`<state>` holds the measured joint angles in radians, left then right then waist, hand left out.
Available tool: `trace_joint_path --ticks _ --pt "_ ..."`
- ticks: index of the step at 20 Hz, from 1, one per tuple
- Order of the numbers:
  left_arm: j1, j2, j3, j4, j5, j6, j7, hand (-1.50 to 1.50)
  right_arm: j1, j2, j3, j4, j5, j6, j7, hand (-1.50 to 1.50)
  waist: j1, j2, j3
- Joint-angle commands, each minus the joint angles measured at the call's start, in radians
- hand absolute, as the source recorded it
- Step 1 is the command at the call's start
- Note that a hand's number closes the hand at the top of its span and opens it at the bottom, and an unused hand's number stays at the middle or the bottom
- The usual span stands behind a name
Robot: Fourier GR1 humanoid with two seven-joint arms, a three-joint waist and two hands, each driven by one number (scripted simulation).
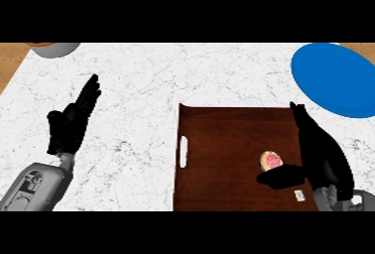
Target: Pick the cupcake from the tray and place it in the plate
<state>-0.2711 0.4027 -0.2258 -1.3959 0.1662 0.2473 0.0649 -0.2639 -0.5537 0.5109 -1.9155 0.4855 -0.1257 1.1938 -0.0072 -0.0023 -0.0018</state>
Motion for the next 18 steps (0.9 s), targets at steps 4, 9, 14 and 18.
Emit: trace_joint_path --ticks 4,9,14,18 --pt "-0.048 0.013 0.045 0.044 0.01 -0.04 0.017 0.0 0.002 0.045 0.01 0.074 -0.031 0.124 0.163 -1.5 0.006 0.004 0.0" --pt "-0.017 -0.033 0.028 0.037 -0.02 -0.03 -0.008 0.0 -0.012 0.103 -0.021 0.214 -0.021 0.126 0.08 -1.5 0.014 0.004 0.001" --pt "-0.015 -0.03 0.069 0.042 -0.028 -0.062 -0.008 0.0 0.05 0.159 -0.018 0.193 0.019 0.139 0.058 -1.5 0.006 0.002 0.001" --pt "0.004 -0.042 0.073 0.019 -0.039 -0.08 -0.021 0.0 0.089 0.142 -0.089 0.306 0.014 0.133 -0.076 -1.5 0.007 0.002 0.002"
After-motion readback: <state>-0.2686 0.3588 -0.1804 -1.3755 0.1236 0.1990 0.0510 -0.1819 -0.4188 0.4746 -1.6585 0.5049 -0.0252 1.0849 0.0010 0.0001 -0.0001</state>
